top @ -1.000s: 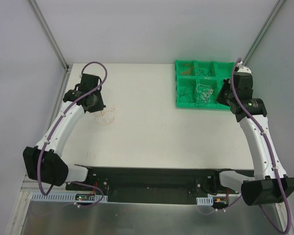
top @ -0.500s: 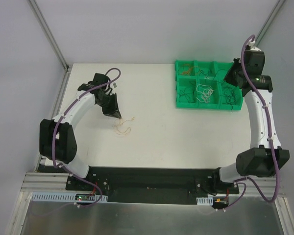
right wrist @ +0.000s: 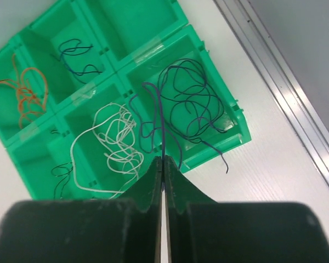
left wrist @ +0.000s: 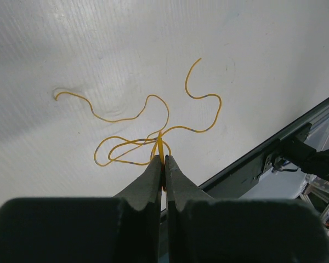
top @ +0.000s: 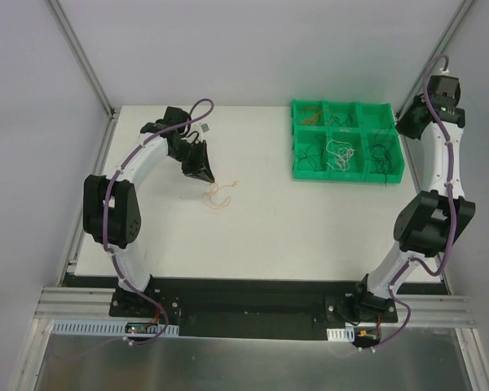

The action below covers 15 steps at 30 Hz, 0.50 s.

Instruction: Untangle the cables

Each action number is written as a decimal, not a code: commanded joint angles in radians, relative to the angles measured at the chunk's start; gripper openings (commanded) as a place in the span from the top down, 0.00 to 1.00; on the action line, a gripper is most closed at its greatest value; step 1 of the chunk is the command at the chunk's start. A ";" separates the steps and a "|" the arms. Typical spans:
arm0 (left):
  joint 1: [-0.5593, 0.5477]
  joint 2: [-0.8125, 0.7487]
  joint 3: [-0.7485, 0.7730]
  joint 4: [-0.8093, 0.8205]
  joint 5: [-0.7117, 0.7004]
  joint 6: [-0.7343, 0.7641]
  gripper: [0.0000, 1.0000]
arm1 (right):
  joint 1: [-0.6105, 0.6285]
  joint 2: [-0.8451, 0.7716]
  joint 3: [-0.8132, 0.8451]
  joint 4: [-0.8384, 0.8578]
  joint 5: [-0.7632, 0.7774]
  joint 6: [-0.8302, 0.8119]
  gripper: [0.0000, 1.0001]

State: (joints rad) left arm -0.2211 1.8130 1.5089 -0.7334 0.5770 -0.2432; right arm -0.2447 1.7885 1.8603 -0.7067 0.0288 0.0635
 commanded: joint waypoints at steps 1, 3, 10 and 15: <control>0.003 0.035 0.069 -0.057 0.040 0.064 1.00 | -0.002 0.038 0.048 -0.031 0.071 -0.057 1.00; 0.005 0.046 0.076 -0.061 0.038 0.070 1.00 | -0.002 0.066 0.043 -0.033 0.089 -0.089 1.00; 0.025 0.054 0.074 -0.070 0.044 0.079 1.00 | -0.001 0.152 0.037 -0.019 0.161 -0.160 1.00; 0.026 0.049 0.063 -0.072 0.061 0.070 1.00 | 0.005 0.245 0.106 -0.048 0.120 -0.145 1.00</control>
State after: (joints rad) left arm -0.2070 1.8671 1.5501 -0.7765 0.5991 -0.1917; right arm -0.2451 1.9877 1.8881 -0.7231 0.1497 -0.0647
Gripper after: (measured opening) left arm 0.008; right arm 0.009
